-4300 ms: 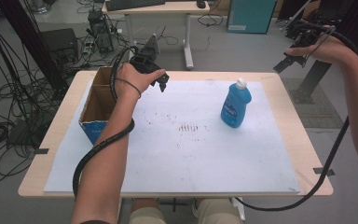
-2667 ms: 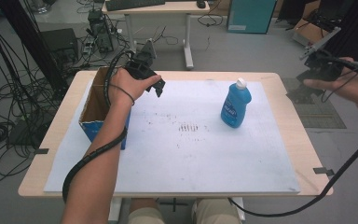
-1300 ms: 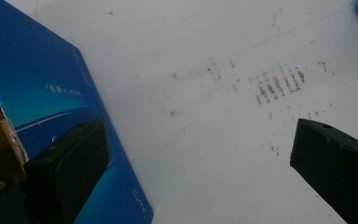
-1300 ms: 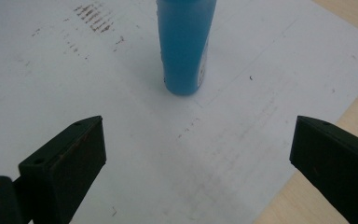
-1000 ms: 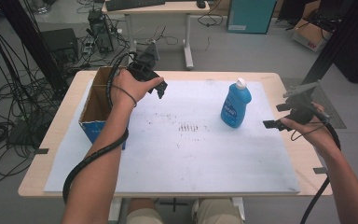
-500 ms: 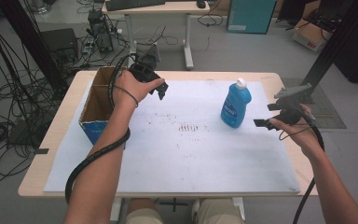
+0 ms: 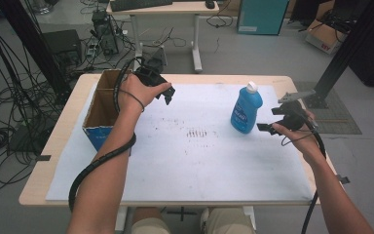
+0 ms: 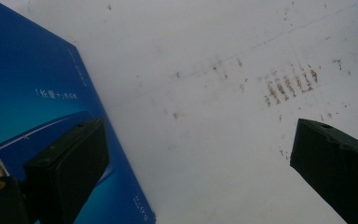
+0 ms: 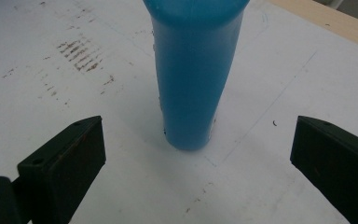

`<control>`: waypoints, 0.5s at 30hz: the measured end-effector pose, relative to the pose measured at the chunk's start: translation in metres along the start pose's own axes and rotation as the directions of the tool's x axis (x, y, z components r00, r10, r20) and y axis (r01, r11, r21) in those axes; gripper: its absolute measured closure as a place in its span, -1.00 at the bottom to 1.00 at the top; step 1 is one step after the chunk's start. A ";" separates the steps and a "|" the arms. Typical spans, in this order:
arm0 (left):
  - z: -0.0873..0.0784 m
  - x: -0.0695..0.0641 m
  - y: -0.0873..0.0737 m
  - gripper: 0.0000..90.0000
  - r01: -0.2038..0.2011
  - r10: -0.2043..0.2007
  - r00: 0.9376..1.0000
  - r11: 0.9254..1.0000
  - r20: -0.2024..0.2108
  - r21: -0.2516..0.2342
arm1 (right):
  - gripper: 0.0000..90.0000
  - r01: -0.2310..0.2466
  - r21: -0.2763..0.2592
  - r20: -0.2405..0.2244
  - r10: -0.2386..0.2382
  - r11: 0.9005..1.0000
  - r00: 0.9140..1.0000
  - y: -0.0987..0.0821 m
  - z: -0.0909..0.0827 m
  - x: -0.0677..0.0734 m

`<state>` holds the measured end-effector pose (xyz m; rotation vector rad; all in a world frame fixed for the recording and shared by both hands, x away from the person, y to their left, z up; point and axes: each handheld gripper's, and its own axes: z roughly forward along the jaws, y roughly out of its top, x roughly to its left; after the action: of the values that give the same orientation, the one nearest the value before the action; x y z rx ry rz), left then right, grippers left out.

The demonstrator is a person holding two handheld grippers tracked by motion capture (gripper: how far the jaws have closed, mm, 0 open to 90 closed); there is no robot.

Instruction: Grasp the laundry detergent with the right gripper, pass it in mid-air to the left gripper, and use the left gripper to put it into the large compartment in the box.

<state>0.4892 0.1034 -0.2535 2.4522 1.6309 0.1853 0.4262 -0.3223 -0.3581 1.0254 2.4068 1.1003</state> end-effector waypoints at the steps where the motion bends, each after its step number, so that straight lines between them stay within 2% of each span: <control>1: 0.000 0.000 0.000 -0.89 0.002 -0.002 1.000 1.000 -0.001 -0.003 | -0.93 -0.003 -0.005 0.002 0.003 1.000 1.000 0.000 0.001 0.001; 15: 0.003 -0.002 0.001 -0.89 -0.007 0.007 1.000 1.000 -0.002 0.004 | -0.94 0.002 -0.043 0.023 -0.001 0.999 1.000 0.000 0.020 0.008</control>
<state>0.4901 0.1009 -0.2565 2.4616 1.6253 0.1852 0.4313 -0.3054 -0.3714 1.0164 2.3553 1.1285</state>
